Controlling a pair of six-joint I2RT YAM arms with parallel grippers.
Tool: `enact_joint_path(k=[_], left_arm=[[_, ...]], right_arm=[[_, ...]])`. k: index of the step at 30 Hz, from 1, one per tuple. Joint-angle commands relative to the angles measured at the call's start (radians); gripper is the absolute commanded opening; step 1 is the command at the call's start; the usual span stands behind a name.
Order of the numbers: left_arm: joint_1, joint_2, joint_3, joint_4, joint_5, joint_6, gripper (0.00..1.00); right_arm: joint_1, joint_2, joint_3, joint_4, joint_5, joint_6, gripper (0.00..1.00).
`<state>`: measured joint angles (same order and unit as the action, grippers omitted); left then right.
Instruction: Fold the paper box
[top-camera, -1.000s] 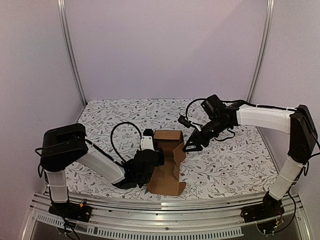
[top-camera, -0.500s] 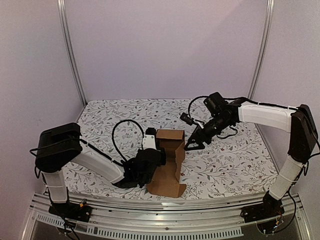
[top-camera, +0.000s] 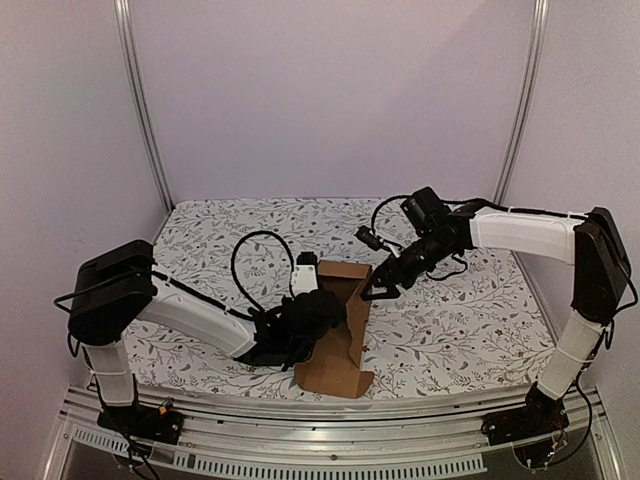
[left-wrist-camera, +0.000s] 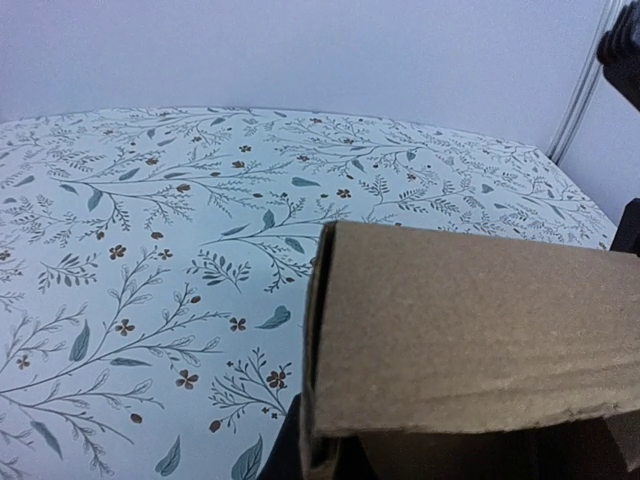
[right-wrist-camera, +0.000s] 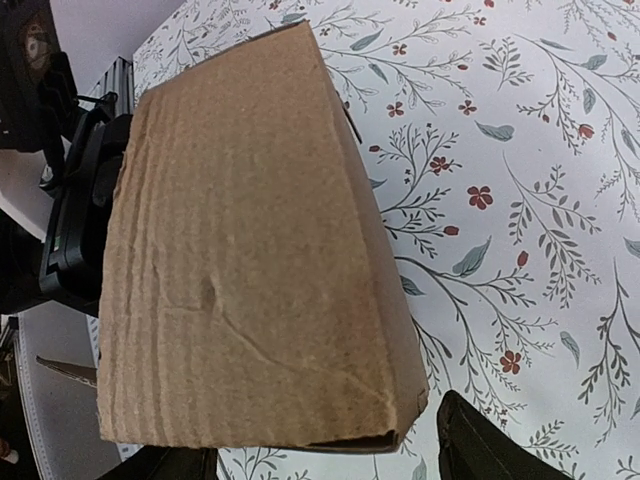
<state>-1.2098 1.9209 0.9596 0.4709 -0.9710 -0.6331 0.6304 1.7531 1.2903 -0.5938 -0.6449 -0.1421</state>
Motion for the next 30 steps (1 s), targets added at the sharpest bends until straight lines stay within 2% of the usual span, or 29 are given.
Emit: enact_joint_path(k=[1,7,10,16,25,30], left_arm=[[-0.027,-0.007,0.055,-0.077,0.042,-0.087,0.0],[-0.026,-0.014,0.054,-0.095,0.031,-0.1,0.0],[-0.025,-0.029,0.051,-0.111,0.024,-0.107,0.0],[-0.019,-0.06,0.045,-0.155,-0.009,-0.125,0.0],[-0.02,-0.055,0.068,-0.203,-0.044,-0.164,0.0],[-0.022,-0.045,0.122,-0.254,-0.07,-0.16,0.0]], right_arm=[[0.027,-0.039,-0.037,0.09,0.102,0.05,0.83],[0.029,-0.083,-0.064,0.102,0.091,0.032,0.91],[0.029,-0.087,-0.061,0.084,0.079,-0.001,0.99],[0.029,-0.152,-0.096,0.074,-0.009,-0.081,0.99],[0.061,-0.138,-0.083,0.062,0.035,-0.056,0.99],[0.088,-0.155,-0.101,0.112,0.195,-0.014,0.99]])
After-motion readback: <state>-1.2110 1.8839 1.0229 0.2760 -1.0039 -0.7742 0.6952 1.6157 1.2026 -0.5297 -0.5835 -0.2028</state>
